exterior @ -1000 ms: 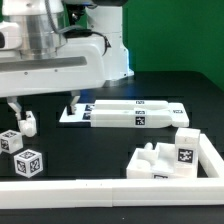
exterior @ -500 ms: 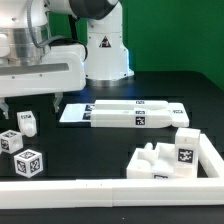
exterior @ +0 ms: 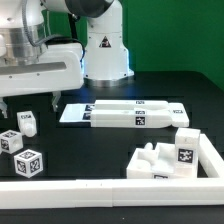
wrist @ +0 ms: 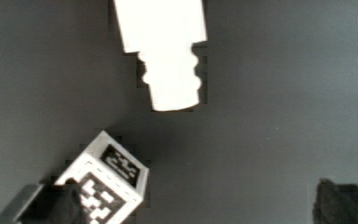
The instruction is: Assemble chair
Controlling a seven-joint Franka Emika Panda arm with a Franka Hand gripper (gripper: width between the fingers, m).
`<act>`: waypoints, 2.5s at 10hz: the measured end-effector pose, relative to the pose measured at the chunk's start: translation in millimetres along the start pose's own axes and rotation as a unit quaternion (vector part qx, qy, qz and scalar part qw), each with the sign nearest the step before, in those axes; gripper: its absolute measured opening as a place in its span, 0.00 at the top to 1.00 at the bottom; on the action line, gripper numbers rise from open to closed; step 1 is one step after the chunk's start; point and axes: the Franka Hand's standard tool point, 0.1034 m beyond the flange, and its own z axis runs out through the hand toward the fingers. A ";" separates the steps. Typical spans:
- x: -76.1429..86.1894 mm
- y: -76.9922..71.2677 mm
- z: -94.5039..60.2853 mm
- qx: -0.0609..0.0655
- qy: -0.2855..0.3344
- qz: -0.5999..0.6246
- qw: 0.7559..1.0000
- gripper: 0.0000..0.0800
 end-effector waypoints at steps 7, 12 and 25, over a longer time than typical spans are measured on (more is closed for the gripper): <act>-11.3 2.7 13.6 0.002 -0.016 0.012 1.000 0.19; -66.1 15.5 50.1 0.003 -0.047 0.023 0.999 0.19; -52.6 -28.1 23.5 0.001 -0.009 -0.216 0.976 0.65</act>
Offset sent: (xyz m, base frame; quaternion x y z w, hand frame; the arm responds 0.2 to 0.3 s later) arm 0.0000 0.0000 0.0000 0.0000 0.0000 0.0000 1.0000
